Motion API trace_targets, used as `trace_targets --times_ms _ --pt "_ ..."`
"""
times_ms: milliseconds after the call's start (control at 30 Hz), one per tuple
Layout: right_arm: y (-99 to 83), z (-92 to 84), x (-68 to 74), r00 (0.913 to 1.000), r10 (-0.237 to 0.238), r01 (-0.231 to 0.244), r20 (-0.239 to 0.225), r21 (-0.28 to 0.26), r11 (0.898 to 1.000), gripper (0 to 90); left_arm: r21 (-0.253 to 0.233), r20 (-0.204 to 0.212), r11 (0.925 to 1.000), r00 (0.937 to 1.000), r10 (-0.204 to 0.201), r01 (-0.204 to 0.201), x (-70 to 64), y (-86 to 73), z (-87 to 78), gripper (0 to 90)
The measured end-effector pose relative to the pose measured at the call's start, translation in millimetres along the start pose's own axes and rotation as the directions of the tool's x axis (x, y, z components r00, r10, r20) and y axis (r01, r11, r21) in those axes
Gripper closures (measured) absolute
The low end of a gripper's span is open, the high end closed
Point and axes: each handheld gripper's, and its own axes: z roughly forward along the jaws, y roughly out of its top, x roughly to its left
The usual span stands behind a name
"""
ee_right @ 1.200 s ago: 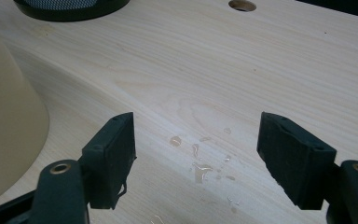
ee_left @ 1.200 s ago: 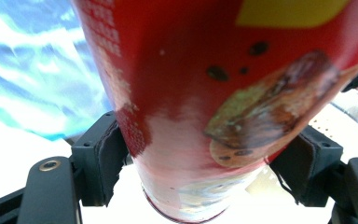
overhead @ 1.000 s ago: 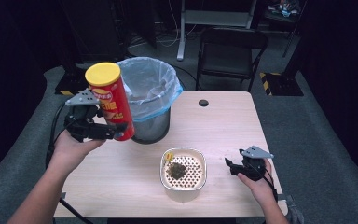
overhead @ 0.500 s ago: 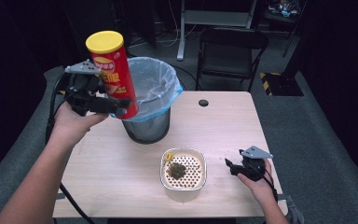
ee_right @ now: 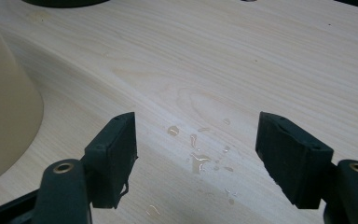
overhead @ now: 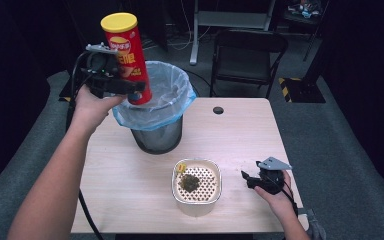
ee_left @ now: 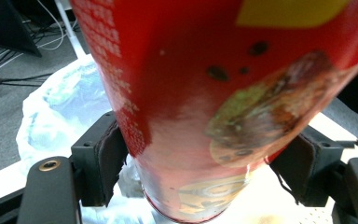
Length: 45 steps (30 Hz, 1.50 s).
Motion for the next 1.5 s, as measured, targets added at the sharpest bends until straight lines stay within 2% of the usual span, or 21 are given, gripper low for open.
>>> trace_targets --times_ms 67,200,300,367,567,633,733,800,1033,1100,1133,1167,1200,1233,1267,1367,1467,1500 --pt "-0.2 0.5 1.4 1.0000 -0.002 0.002 0.000 0.005 1.000 28.8 -0.008 -0.016 1.0000 0.9999 -0.001 0.001 2.6 0.0 7.9 24.3" --pt "0.6 0.7 2.3 1.0000 -0.002 0.002 -0.006 -0.003 1.000 28.8 0.010 -0.046 0.9999 0.9989 -0.013 0.013 6.0 -1.9 27.2 24.3" --pt "1.2 1.7 3.4 1.0000 -0.001 0.001 -0.008 -0.007 1.000 29.2 0.007 -0.052 0.9997 0.9984 -0.025 0.025 10.5 -4.9 37.7 24.3" --pt "1.3 2.4 4.3 0.9999 -0.009 0.008 -0.010 -0.006 1.000 29.5 -0.002 -0.055 0.9992 0.9977 -0.040 0.040 13.2 -6.7 43.7 24.2" --pt "1.6 2.0 4.3 0.9997 -0.022 0.022 -0.012 -0.015 1.000 29.6 -0.046 -0.095 0.9982 0.9947 -0.042 0.037 18.7 -10.9 59.6 24.2" --pt "1.5 2.1 4.0 0.9997 -0.020 0.020 -0.011 -0.016 1.000 29.6 -0.042 -0.100 0.9984 0.9940 -0.044 0.039 21.1 -13.8 65.3 24.2" --pt "1.3 2.0 3.7 0.9997 -0.025 0.024 -0.009 -0.017 1.000 29.6 -0.009 -0.105 0.9987 0.9932 -0.051 0.051 25.9 -18.0 73.9 24.2" --pt "1.2 1.9 3.5 0.9996 -0.028 0.028 -0.007 -0.015 0.999 29.6 0.033 -0.102 0.9978 0.9933 -0.054 0.057 30.4 -20.8 79.7 24.2" --pt "1.4 1.4 4.4 0.9998 -0.019 0.019 0.000 -0.030 0.999 29.6 0.107 -0.111 0.9919 0.9922 -0.057 0.069 39.6 -23.8 98.2 24.2" --pt "1.4 1.5 4.2 0.9998 -0.018 0.018 -0.001 -0.031 0.999 29.6 0.109 -0.103 0.9877 0.9895 -0.102 0.113 40.7 -24.8 104.2 23.5" --pt "1.3 1.6 4.0 0.9998 -0.021 0.021 -0.002 -0.031 0.999 29.6 0.117 -0.094 0.9823 0.9864 -0.135 0.146 40.9 -24.8 106.4 18.9" --pt "1.3 1.6 4.0 0.9998 -0.021 0.021 -0.004 -0.032 0.999 29.6 0.131 -0.095 0.9771 0.9832 -0.156 0.168 41.6 -24.7 107.6 12.6" --pt "1.2 1.7 4.1 0.9998 -0.019 0.019 -0.002 -0.033 0.999 29.6 0.139 -0.107 0.9744 0.9808 -0.163 0.177 42.5 -24.7 108.3 12.1" --pt "1.1 1.4 3.9 0.9998 -0.018 0.018 -0.002 -0.033 0.999 29.8 0.145 -0.134 0.9757 0.9803 -0.145 0.164 43.2 -24.8 106.7 11.7" --pt "0.8 1.0 2.9 0.9998 -0.021 0.021 -0.006 -0.033 0.999 29.8 0.138 -0.144 0.9761 0.9785 -0.147 0.167 43.2 -25.1 105.8 11.7" --pt "0.7 0.7 2.4 0.9999 -0.011 0.011 -0.002 -0.036 0.999 29.8 0.115 -0.126 0.9819 0.9827 -0.136 0.150 43.9 -25.9 97.7 11.7" --pt "0.6 0.4 2.2 0.9999 -0.012 0.012 -0.003 -0.037 0.999 29.8 0.110 -0.095 0.9811 0.9843 -0.149 0.159 43.4 -26.2 91.2 12.9" --pt "0.8 0.5 2.4 0.9999 -0.011 0.011 0.000 -0.035 0.999 29.8 0.115 -0.092 0.9819 0.9858 -0.141 0.151 43.2 -26.1 88.5 13.6"
